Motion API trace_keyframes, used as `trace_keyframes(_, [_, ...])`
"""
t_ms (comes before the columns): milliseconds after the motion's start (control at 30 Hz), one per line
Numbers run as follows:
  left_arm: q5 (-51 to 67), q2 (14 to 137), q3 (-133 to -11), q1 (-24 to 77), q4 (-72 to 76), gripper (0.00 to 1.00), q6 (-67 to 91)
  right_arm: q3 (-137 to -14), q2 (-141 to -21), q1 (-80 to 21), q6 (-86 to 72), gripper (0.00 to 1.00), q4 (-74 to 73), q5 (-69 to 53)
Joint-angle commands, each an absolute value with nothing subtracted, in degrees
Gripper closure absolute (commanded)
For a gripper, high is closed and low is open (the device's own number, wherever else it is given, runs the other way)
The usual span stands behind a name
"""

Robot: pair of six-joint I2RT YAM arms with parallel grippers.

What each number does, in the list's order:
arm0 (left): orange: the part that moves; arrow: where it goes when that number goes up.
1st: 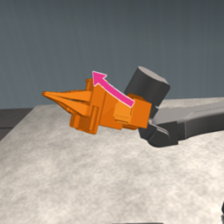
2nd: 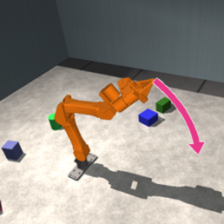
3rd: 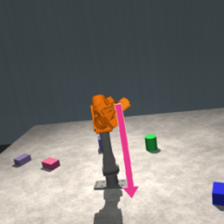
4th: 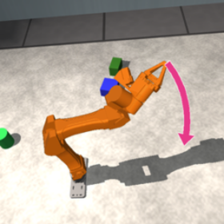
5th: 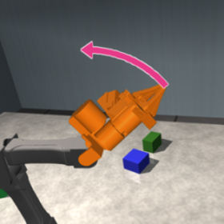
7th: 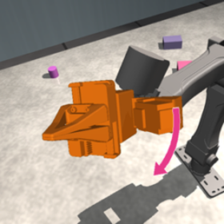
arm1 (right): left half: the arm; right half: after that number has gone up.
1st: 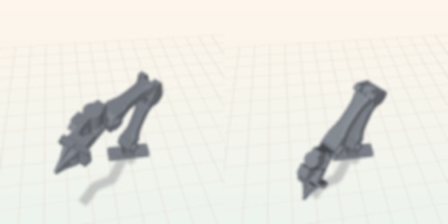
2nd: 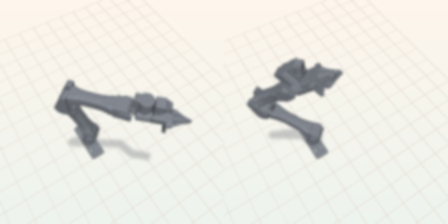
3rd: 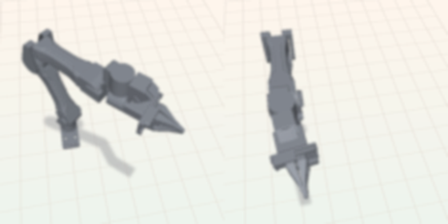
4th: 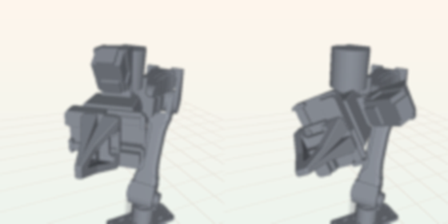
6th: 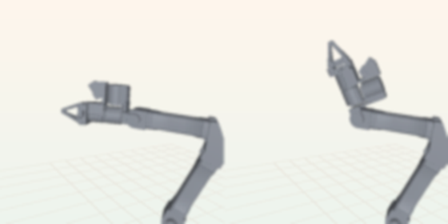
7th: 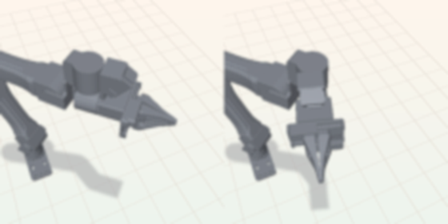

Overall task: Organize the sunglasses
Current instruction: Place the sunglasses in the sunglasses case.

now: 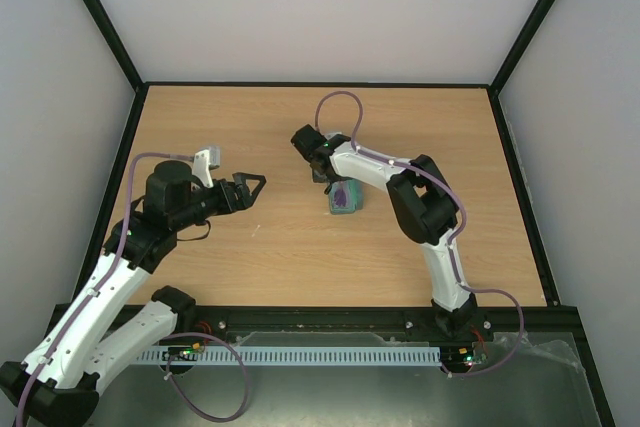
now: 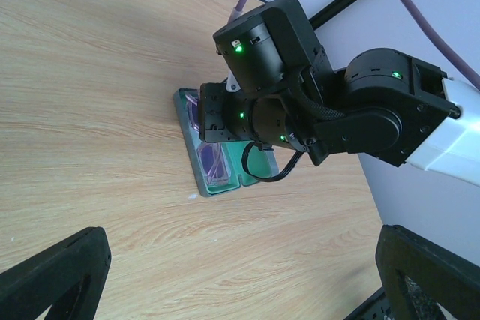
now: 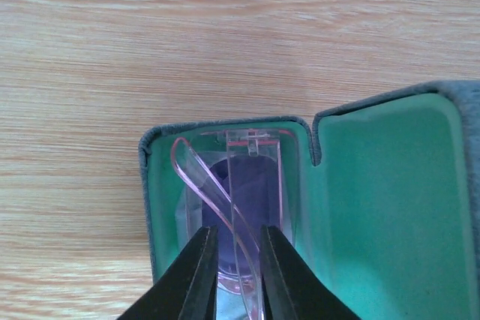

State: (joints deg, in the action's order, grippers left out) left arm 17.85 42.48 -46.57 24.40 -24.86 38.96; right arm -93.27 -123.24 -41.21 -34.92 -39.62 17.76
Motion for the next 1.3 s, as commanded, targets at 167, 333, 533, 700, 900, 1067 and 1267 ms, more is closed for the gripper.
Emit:
trace_keyframes(167, [18.4,42.5,-46.6,24.0,-24.0,0.0,39.1,-91.7,-114.0,-41.8,-32.5,0.68,-38.5,16.0])
trace_keyframes(333, [18.7,42.6,-45.7,24.0,-23.3,0.0,39.7,-89.7,-111.7,-42.1,-30.5,0.68,-39.0,9.6])
trace_keyframes(533, [18.9,42.6,-44.8,24.0,-22.6,0.0,40.2,-83.9,-110.9,-43.4,-31.1,0.68,-37.9,8.7])
trace_keyframes(700, [19.0,43.0,-44.7,24.0,-22.5,0.01,40.2,-81.2,-112.3,-43.7,-31.5,0.73,-37.0,8.7])
trace_keyframes(900, [19.0,42.5,-44.6,24.0,-22.8,0.01,40.5,-80.3,-115.1,-44.0,-32.1,0.74,-38.7,12.8])
trace_keyframes(1067, [19.1,42.4,-44.5,24.0,-22.7,0.0,40.6,-80.2,-115.7,-44.1,-32.8,0.76,-40.3,16.3])
trace_keyframes(1267, [19.2,42.3,-44.5,24.0,-22.6,0.01,40.5,-80.8,-115.3,-44.2,-33.0,0.77,-41.3,17.9])
